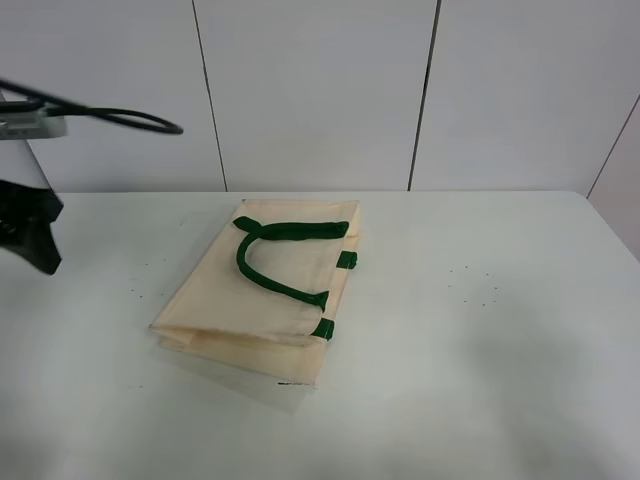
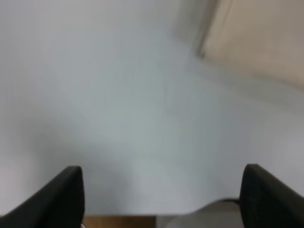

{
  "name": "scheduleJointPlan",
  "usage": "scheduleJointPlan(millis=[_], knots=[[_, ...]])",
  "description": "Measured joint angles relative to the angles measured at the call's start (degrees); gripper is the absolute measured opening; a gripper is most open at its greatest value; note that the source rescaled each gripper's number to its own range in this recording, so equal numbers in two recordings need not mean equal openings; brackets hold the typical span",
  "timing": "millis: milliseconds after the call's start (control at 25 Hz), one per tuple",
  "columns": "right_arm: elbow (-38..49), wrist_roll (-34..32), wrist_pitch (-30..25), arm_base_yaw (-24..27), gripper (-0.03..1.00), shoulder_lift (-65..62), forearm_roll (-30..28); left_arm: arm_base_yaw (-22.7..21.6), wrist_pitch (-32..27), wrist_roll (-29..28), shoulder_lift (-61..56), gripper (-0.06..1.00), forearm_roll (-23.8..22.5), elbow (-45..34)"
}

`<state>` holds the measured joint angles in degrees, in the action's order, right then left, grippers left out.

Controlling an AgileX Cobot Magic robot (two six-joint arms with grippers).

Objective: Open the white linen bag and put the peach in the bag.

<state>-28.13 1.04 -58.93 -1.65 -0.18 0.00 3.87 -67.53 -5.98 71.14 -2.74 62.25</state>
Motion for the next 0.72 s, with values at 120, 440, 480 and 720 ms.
scheduleJointPlan(millis=[120,440,480,720], knots=[[0.0,0.0,0.0,0.0,1.0,0.0,0.0,0.0,0.1,1.3,-10.4,0.96,-1.7,-8.3],[0.0,0.0,0.0,0.0,1.0,0.0,0.0,0.0,7.4,3.6,-35.6,0.96,-0.9,-28.8],[0.0,0.0,0.0,0.0,1.0,0.0,0.0,0.0,7.8,3.9,-38.4,0.96,-0.6,-30.3],[0.0,0.0,0.0,0.0,1.0,0.0,0.0,0.0,7.1,4.2,-49.7,0.96,-0.3,-33.6]])
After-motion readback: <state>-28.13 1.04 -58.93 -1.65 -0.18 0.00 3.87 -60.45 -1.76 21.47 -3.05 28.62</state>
